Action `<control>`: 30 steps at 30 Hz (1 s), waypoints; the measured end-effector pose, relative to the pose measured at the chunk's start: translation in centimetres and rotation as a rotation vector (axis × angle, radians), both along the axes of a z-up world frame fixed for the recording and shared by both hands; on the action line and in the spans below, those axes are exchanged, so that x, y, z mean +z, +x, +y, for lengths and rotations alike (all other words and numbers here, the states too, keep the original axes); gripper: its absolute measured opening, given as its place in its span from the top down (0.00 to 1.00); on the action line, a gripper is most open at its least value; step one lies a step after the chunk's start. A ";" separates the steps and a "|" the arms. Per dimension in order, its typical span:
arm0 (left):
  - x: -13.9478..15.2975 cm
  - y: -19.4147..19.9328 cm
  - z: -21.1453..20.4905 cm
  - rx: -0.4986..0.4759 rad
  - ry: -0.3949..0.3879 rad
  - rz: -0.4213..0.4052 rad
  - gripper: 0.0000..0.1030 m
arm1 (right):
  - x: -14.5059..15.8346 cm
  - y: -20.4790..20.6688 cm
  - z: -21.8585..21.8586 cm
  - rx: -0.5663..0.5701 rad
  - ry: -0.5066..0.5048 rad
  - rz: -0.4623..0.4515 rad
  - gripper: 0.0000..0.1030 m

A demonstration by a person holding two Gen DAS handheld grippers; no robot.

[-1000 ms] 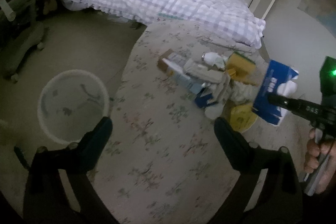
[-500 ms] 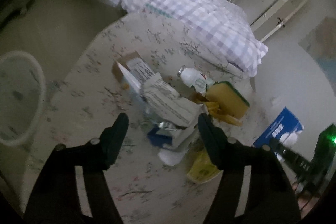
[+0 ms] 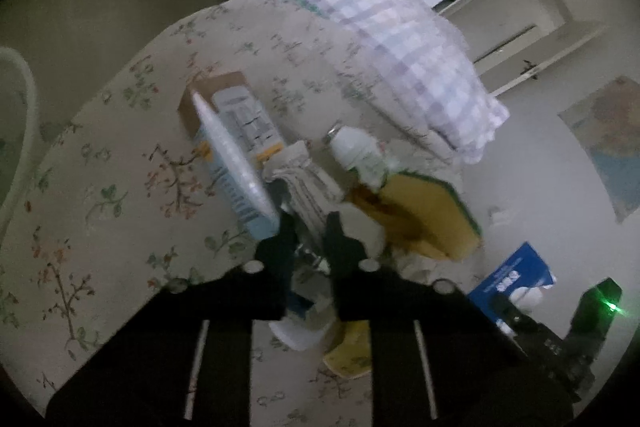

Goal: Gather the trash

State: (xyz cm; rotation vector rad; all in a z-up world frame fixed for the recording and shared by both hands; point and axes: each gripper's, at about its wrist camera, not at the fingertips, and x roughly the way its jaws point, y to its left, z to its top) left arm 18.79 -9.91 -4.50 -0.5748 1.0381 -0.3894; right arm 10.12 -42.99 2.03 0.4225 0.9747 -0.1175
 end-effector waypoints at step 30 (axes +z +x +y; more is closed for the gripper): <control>6.7 -5.5 13.5 0.062 0.139 -0.170 0.97 | 1.8 2.2 13.8 0.194 0.021 -0.047 0.92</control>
